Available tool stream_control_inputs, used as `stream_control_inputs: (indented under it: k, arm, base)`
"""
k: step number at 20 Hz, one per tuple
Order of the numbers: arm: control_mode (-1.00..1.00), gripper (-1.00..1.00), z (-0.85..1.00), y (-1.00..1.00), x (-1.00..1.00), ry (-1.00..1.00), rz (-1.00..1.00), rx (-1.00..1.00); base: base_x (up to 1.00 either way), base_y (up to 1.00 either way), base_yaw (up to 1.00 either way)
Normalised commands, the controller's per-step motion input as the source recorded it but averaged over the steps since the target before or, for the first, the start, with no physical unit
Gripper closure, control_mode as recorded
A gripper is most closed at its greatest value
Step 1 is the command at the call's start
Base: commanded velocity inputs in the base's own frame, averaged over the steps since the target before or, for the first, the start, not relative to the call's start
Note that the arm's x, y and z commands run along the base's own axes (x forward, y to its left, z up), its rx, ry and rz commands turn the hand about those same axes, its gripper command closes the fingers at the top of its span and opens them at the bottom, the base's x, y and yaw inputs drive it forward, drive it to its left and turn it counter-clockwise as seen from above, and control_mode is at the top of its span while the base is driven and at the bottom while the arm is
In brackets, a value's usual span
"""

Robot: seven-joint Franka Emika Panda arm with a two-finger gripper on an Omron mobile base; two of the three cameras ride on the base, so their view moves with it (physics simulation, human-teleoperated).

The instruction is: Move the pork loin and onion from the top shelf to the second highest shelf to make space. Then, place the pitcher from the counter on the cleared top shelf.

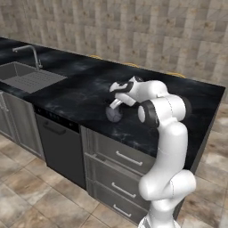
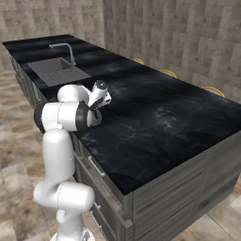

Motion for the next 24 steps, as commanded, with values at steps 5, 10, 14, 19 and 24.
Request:
stream_control_inputs:
  k: [5, 10, 14, 19, 24]
  arm:
    - [-1.00, 1.00, -0.14, 0.00, 0.00, 0.00, 0.00, -0.01]
    - [-1.00, 1.00, 0.00, 0.00, 0.00, 0.00, 0.00, 0.00]
    - [-1.00, 1.00, -0.07, 0.00, -0.04, -0.05, 0.00, 0.00]
    - [-1.00, 1.00, 0.61, 0.00, -0.45, -0.19, 0.00, 0.00]
    - [-1.00, 1.00, 0.97, -0.04, -0.78, -0.01, -0.06, 0.00]
  base:
    - [0.00, 0.00, 0.00]
    - [0.00, 0.00, 0.00]
    - [0.00, 0.00, 0.00]
    - [0.00, 0.00, 0.00]
    - [0.00, 0.00, 0.00]
